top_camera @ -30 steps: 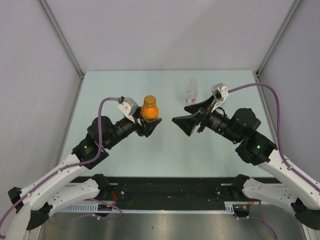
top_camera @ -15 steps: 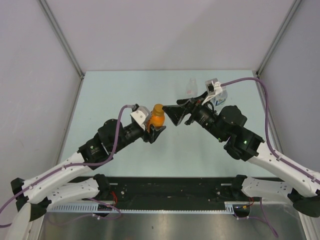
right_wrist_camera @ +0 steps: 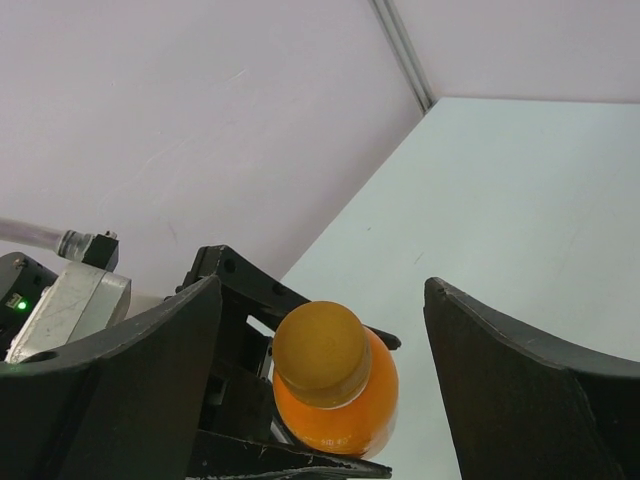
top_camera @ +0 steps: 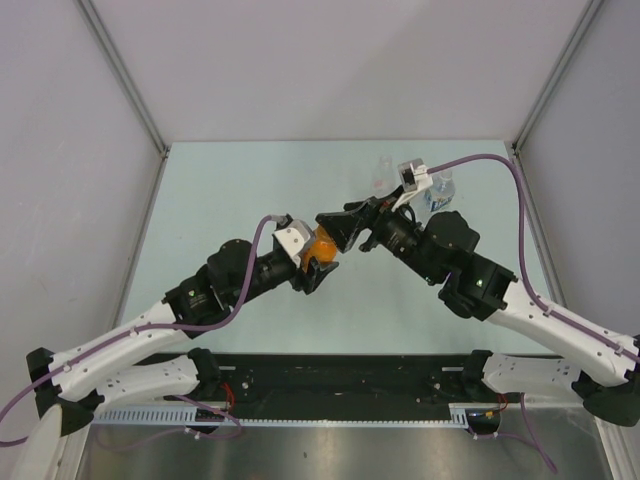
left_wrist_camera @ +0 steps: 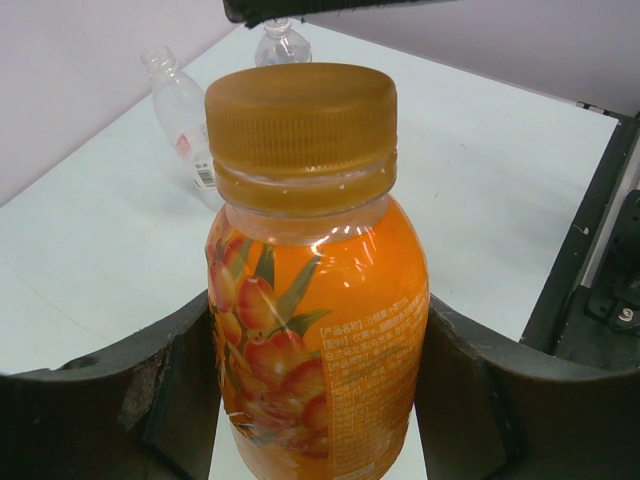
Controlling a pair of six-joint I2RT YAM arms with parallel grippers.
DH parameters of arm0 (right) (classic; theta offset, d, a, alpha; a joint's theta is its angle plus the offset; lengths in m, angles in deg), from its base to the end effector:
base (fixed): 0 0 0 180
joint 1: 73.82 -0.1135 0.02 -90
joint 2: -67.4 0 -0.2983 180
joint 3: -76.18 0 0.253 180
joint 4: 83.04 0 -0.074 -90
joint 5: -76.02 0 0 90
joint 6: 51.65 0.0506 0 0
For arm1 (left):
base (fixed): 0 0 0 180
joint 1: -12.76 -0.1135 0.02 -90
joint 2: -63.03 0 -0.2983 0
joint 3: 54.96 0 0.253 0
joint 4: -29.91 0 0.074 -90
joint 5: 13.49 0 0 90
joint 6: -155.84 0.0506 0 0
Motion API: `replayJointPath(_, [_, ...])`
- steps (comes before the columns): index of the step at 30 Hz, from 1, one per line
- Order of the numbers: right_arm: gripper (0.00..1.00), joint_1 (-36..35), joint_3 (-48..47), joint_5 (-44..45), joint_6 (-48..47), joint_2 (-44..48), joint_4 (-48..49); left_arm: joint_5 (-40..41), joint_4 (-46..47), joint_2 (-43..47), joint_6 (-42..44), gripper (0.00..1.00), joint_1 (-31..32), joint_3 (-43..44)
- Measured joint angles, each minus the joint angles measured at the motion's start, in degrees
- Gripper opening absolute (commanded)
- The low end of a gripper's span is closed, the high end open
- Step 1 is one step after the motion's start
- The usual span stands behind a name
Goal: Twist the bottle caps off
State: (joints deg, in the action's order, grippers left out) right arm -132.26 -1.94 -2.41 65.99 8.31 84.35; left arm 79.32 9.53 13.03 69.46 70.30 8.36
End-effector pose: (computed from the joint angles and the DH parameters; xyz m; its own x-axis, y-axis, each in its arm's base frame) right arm 0.1284 0.1896 0.4657 -0.2870 0.4011 -0.8699 -0.6743 0.5605 0.4809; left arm 0.1084 -0.1658 0.3850 -0.0143 0.1399 -0.9901 0.8192 0.5694 0.0687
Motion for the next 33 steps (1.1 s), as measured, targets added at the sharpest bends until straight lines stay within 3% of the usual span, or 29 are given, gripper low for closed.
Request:
replayJointPath(6, [0.84,-0.9,-0.02,0.04,0.52,-1.16,-0.48,0.02,0.0,0.02,0.02,0.0,0.11,0.0])
replayJointPath(15, [0.67,-1.2,-0.02,0.04,1.09,-2.32,-1.66,0.04,0.02,0.22,0.02,0.0,0.11,0.0])
replayJointPath(20, [0.66,-1.38,-0.02,0.07,1.27,-2.32,-3.41,0.07,0.0,0.28,0.02,0.0,0.11,0.0])
replayJointPath(28, [0.52,-1.73,-0.02,0.04,1.25,-2.32,-3.96,0.09,-0.37,0.28,0.02,0.0,0.11,0.0])
replayJointPath(32, [0.3,-2.45,-0.13,0.59,-0.02,-2.29,-3.96,0.09,-0.72,0.28,0.0,0.0,0.17,0.0])
replayJointPath(33, [0.19,-2.64,-0.13,0.85,-0.63,-2.29,-3.96,0.07,-0.74,0.28,-0.04,0.0,0.2,0.0])
